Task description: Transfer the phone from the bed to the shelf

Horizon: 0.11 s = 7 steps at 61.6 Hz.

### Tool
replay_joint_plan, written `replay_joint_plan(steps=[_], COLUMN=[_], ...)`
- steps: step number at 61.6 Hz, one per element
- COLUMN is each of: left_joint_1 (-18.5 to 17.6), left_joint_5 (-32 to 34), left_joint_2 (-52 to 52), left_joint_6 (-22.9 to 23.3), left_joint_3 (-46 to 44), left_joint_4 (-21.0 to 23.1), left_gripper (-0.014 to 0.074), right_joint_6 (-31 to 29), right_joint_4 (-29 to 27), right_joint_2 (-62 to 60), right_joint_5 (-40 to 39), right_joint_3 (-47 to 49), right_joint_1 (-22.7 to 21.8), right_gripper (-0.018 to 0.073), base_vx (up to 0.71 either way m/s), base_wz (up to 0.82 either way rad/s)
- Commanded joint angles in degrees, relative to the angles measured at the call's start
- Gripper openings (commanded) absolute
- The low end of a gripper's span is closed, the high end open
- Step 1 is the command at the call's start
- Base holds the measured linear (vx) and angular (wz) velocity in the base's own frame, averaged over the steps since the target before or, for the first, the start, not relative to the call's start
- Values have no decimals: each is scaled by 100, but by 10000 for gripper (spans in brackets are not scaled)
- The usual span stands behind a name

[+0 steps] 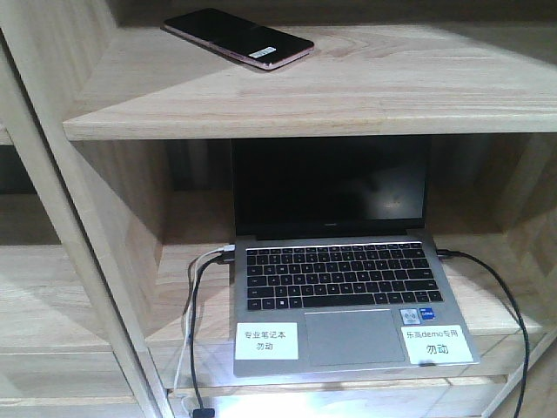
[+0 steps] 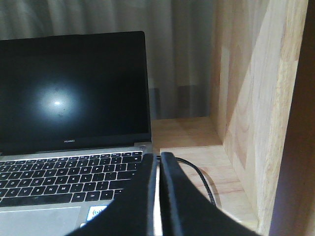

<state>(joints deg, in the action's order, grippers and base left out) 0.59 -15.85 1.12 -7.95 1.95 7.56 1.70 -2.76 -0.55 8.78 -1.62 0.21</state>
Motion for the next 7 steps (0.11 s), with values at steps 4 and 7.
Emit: replay_joint_plan(steps=[4,7], left_joint_1=[-18,-18], left_joint_5=[418,418], left_joint_2=[39,39], left_joint_6=[22,22], left_joint_3=[13,13], left_joint_4=[40,40], left_gripper=[1,1], right_joint_6=[-50,-50], right_joint_4=[89,89], right_joint_2=[-47,-47], right_joint_5=[-481,-481], right_joint_3=[-41,-41], right_joint_1=[0,0], right_gripper=[-4,-4], base_vx=[0,0], base_wz=[0,0])
